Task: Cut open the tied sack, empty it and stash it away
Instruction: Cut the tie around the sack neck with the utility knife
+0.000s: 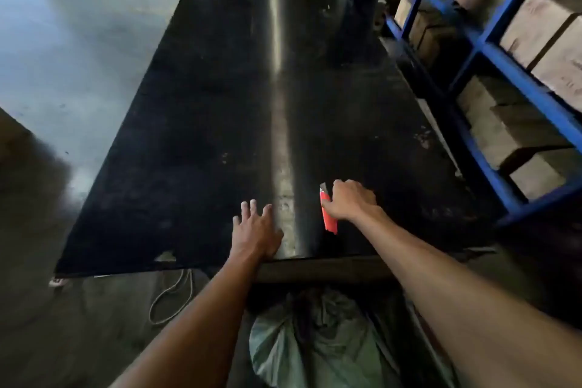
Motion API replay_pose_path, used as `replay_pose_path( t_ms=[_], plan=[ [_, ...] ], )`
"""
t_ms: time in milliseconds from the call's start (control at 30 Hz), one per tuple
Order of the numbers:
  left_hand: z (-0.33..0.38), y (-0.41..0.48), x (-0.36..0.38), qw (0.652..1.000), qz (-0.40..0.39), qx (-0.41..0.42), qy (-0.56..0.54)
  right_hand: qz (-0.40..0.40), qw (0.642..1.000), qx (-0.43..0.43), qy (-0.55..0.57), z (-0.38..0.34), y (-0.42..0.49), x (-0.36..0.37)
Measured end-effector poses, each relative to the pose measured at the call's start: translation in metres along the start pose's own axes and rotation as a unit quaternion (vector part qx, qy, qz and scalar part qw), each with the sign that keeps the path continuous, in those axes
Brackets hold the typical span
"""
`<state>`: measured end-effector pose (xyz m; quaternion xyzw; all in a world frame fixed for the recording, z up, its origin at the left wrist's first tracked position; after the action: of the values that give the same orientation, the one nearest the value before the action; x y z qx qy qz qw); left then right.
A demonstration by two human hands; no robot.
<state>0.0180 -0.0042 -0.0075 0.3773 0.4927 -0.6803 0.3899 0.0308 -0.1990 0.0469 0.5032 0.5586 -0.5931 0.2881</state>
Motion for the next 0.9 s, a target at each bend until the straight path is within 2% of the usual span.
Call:
replay_pose_path(
  t_ms=[100, 300, 567, 700, 900],
  plan=[
    [-0.012, 0.027, 0.052, 1.000, 0.003, -0.011, 0.008, 0.018, 0.999, 0.043, 0.002, 0.008, 0.030, 0.046],
    [-0.027, 0.081, 0.132, 0.992, 0.118, 0.029, 0.027, 0.069, 0.993, 0.093, 0.016, 0.029, 0.087, 0.110],
    [-0.035, 0.091, 0.152, 0.984, 0.166, 0.036, 0.049, 0.112, 0.985, 0.105, 0.082, 0.038, 0.131, 0.126],
    [-0.034, 0.089, 0.152, 0.986, 0.159, 0.029, 0.040, 0.112, 0.981, 0.106, 0.114, 0.040, 0.112, 0.125],
    [-0.035, 0.082, 0.151, 0.986, 0.163, 0.033, 0.029, 0.131, 0.975, 0.110, 0.143, 0.032, 0.029, 0.135]
  ],
)
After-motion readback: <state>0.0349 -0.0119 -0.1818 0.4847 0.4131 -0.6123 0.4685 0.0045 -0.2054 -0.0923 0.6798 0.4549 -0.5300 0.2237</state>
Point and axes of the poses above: each hand's wrist, its own y-axis towards the middle knuckle, its own x-axis out of the palm, z = x × y, the point moved 2 cm from there along y, towards the middle knuckle, and after that the axes turned 1 degree about -y, right-handed, at the moved point
